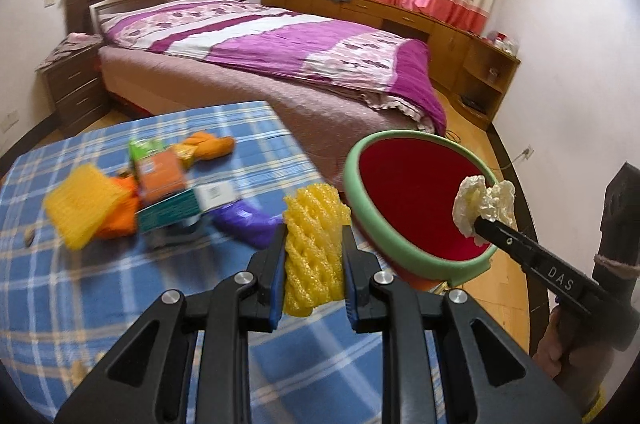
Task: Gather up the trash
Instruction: 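Carry the tissue and foam net in both tools over the red bucket, then open both tools to drop the tissue and foam net into the bucket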
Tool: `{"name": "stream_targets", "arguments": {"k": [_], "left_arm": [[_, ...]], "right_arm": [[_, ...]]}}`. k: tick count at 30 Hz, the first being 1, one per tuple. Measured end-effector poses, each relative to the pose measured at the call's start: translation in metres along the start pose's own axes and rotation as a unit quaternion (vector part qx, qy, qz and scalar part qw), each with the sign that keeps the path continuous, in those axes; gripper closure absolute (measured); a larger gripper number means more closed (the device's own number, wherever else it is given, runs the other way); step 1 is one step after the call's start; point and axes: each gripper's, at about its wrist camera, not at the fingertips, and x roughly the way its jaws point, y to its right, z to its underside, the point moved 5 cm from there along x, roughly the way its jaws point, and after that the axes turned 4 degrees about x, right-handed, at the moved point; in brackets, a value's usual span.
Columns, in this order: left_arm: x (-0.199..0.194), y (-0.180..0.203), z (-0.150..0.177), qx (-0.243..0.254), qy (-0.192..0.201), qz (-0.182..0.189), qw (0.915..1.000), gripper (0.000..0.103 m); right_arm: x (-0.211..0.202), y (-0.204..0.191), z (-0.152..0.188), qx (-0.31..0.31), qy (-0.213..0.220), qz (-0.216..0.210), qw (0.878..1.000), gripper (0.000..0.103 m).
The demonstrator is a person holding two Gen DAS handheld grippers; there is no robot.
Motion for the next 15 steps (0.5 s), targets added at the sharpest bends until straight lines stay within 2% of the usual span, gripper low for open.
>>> {"name": "stream_targets", "arguments": {"k": [9, 15], "left_arm": [[0.047, 0.043, -0.024, 0.034, -0.002, 0.033, 0.9989, 0.079], [0.075, 0.067, -0.028, 0.053, -0.011, 0.047, 0.9974, 0.079]], "right_arm": [[0.012, 0.049, -0.021, 0.034, 0.003, 0.033, 0.999, 0.082], [0.021, 0.067, -0.026, 0.033, -0.005, 0.049, 0.998, 0.080]]}}
